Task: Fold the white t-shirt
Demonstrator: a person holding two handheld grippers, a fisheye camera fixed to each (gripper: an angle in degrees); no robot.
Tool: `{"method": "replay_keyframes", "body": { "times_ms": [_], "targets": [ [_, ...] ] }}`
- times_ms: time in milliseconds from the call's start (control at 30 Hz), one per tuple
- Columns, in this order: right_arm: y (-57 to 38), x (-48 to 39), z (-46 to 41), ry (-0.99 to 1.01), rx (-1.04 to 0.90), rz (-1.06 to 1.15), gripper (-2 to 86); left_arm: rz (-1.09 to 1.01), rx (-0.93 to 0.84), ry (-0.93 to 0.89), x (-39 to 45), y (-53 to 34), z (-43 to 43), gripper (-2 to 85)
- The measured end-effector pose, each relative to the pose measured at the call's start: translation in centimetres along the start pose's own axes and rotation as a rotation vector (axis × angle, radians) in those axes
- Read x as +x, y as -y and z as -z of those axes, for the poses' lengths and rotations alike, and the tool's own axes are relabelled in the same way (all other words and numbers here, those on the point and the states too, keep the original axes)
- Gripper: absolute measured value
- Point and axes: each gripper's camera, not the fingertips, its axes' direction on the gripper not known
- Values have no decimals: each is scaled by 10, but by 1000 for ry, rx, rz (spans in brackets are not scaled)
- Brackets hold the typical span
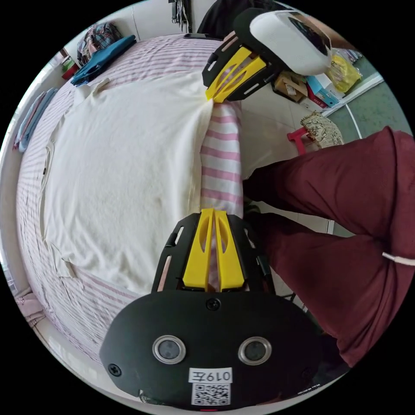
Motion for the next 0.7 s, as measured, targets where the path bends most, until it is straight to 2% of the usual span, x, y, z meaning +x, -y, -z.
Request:
{"method": "replay_keyframes", "body": {
  "times_ms": [100, 200, 300, 367, 467, 700],
  "targets": [
    [-9, -3, -9, -9, -31, 23, 6, -28, -53, -41, 0, -8, 4, 6],
    [-19, -3, -10, -49, 8, 39, 10, -14, 43, -52, -7, -16, 28, 6],
    [-29, 2, -12, -88, 44, 14, 15, 121, 135, -63, -29, -17, 50, 6],
    [-35, 0, -22, -127, 25, 30, 15, 229, 65, -63, -45, -15, 47, 6],
    [-46, -7, -44, -213, -7, 88, 11, 277, -42, -156, -55, -18, 36, 6],
    [-80, -4, -64, -267, 138, 166, 4, 339, -116, -172, -61, -32, 54, 5]
  ]
}}
